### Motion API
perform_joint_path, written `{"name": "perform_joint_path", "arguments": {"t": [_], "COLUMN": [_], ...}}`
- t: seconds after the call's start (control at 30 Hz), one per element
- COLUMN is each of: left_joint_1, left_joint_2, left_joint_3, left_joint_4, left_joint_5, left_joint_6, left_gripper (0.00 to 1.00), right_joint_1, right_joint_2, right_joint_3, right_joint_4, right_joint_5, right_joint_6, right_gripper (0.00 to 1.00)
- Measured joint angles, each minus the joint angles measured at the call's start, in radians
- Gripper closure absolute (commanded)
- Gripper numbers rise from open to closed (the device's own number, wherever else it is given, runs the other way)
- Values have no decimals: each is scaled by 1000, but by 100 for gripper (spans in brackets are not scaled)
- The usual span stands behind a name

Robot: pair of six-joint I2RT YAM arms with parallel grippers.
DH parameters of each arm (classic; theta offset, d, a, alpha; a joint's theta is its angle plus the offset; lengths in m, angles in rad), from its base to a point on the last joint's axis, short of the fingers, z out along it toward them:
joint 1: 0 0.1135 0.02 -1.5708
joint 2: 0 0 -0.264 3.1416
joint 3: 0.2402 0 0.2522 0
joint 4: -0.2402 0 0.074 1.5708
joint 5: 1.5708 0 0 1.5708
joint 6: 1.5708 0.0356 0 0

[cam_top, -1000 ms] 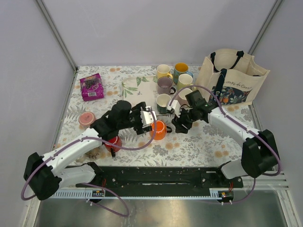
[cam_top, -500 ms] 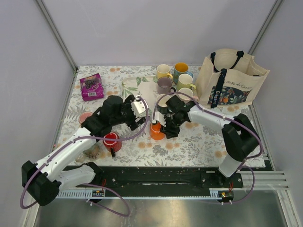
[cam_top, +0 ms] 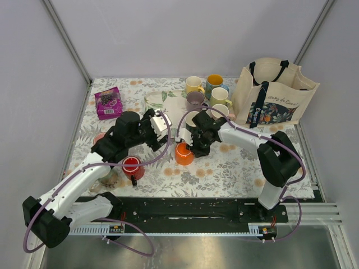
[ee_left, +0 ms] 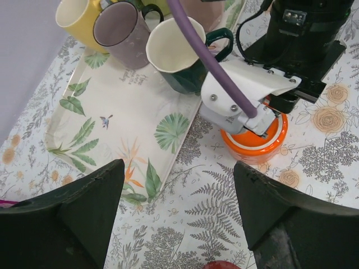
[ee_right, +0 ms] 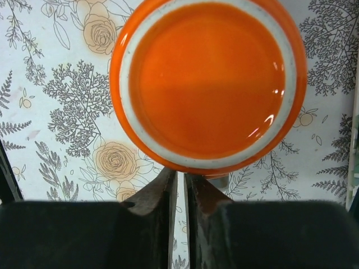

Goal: Turn the mug right side up
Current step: Turn over the cup at the center of the board.

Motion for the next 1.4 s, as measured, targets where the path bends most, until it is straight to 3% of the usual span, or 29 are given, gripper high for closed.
{"name": "perform_joint_path", "arguments": {"t": [0.17,0.33,0.43,0.57,0.73,0.97,1.07,1.4], "left_joint_1": [20,56,81,100,106,110,110,109], "left_joint_2": [-31,-45,-45,-45,-45,-46,-45,-44], "left_joint_3": [0,0,0,0,0,-3,-3,-1], "left_joint_4": [-8,-7,-4,0,-1,-2,-2,-17], "left_joint_5": [3,17,23,41,55,69,74,74], "left_joint_6": [0,6,6,0,-1,5,16,119], "left_gripper": [19,19,19,18,18,19,20,22], "right_joint_1": [0,0,0,0,-1,-1,-1,-1], "right_joint_2": [-48,-208,-227,-135,-2,42,42,-69], "right_joint_3": [-21,-45,-41,-13,32,51,51,9], "right_joint_4": [-25,-40,-26,-19,-18,-18,-15,-92], "right_joint_5": [0,-43,-40,-14,11,12,12,-21], "right_joint_6": [-6,-83,-111,-128,-130,-84,-64,-18], "right_gripper": [80,50,45,44,54,89,99,100]}}
